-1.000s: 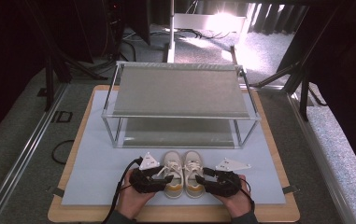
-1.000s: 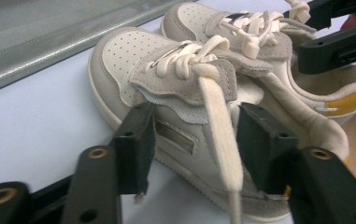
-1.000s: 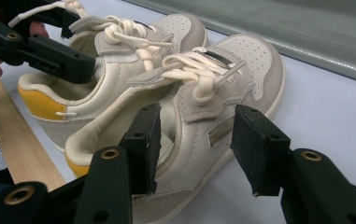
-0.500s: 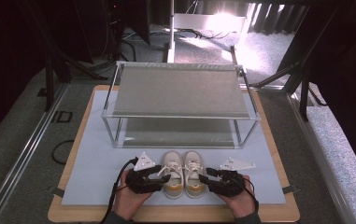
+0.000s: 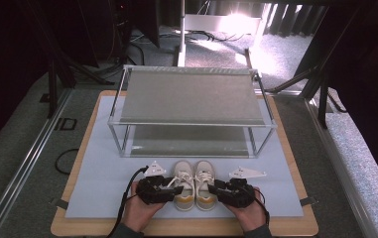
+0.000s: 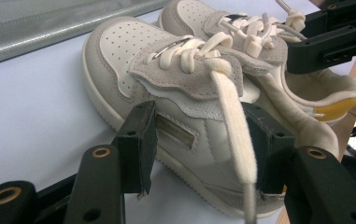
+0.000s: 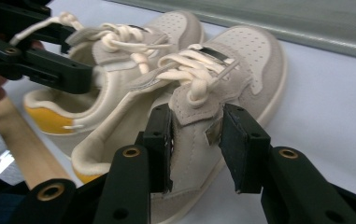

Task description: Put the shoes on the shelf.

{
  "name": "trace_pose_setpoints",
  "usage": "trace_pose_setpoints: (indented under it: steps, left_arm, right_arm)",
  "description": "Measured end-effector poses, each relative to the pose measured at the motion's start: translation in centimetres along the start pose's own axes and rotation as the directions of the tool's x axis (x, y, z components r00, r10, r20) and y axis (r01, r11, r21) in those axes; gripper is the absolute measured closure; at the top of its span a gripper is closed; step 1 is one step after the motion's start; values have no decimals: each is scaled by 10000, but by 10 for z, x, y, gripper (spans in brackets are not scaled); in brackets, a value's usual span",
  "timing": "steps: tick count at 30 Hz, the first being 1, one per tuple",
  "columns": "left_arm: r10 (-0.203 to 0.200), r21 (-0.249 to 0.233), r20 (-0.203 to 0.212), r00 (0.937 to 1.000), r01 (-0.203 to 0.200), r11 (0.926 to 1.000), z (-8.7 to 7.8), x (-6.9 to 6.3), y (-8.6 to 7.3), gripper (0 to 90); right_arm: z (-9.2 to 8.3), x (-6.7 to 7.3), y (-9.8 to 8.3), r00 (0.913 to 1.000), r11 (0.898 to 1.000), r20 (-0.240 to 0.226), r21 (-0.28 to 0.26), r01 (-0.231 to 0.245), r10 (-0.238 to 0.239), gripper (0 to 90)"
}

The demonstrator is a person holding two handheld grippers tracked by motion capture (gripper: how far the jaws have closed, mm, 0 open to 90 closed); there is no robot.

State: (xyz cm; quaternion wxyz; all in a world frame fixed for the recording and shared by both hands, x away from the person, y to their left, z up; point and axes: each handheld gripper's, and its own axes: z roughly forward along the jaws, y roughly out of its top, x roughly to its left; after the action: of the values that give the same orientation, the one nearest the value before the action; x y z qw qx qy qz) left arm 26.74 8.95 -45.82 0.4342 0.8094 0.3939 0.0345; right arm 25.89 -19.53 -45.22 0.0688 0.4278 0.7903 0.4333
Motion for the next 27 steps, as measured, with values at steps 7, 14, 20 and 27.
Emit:
trace_pose_setpoints:
  steps: [7,14,20,27]
  left_arm:
    - [-238,-258,260,9994,245,9994,1,3,-3,516]
    - [-177,-253,-139,9997,173,9995,0,-1,-2,518]
    - [-106,-217,-675,9977,92,9997,6,-4,-1,453]
    - [358,182,-801,9961,-344,9992,0,-7,1,566]
  right_arm:
    - [2,3,-1,10000,10000,-20,-58,19,-19,652]
    - [2,4,-2,9997,9997,241,-226,38,-33,637]
    - [2,7,-2,9984,9996,551,-234,146,-133,648]
    - [2,6,-2,9989,9997,475,-249,62,-51,650]
